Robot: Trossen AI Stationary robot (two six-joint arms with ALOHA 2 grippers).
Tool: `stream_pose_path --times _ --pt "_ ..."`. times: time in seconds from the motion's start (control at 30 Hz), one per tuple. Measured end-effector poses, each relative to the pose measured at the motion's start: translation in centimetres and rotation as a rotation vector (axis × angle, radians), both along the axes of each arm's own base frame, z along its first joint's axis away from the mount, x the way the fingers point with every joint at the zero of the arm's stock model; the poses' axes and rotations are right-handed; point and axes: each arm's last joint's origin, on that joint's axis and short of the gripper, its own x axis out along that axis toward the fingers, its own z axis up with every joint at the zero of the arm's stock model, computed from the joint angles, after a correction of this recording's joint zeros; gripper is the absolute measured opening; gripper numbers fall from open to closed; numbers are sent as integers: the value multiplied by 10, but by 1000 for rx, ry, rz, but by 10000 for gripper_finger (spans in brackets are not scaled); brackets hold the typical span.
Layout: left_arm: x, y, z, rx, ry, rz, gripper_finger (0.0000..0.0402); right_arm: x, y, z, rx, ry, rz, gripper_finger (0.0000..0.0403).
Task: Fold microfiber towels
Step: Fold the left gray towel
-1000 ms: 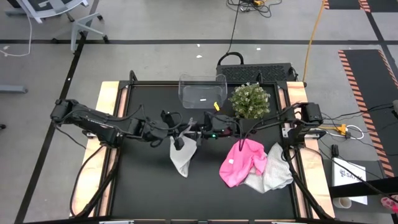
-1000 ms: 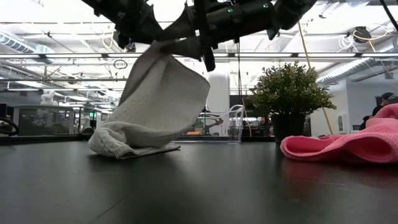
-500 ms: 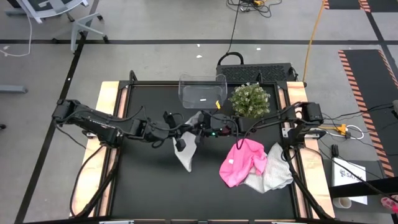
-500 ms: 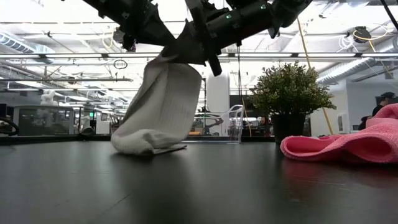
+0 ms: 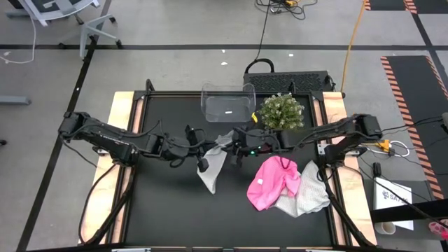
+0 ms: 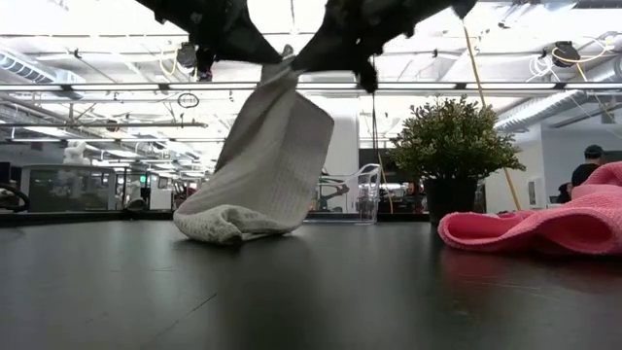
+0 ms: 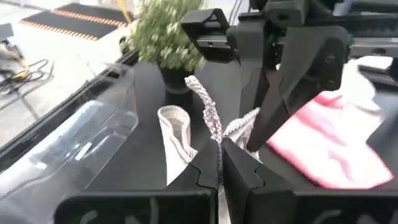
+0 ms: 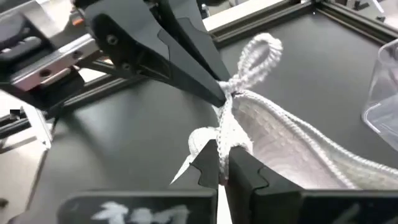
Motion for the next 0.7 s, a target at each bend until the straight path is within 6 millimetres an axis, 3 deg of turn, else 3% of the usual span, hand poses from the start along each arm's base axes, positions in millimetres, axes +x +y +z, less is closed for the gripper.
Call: stream_pose_path --times 0.27,0.47,0.6,0.7 --pt "-2 4 -6 45 50 49 10 -27 1 23 0 40 39 1" --pt "-7 3 -6 46 90 36 15 -40 2 22 7 132 25 1" --pt "-16 5 4 37 65 39 31 -44 3 27 15 123 30 1" --pt "-29 7 14 29 65 46 16 -51 4 32 10 120 39 0"
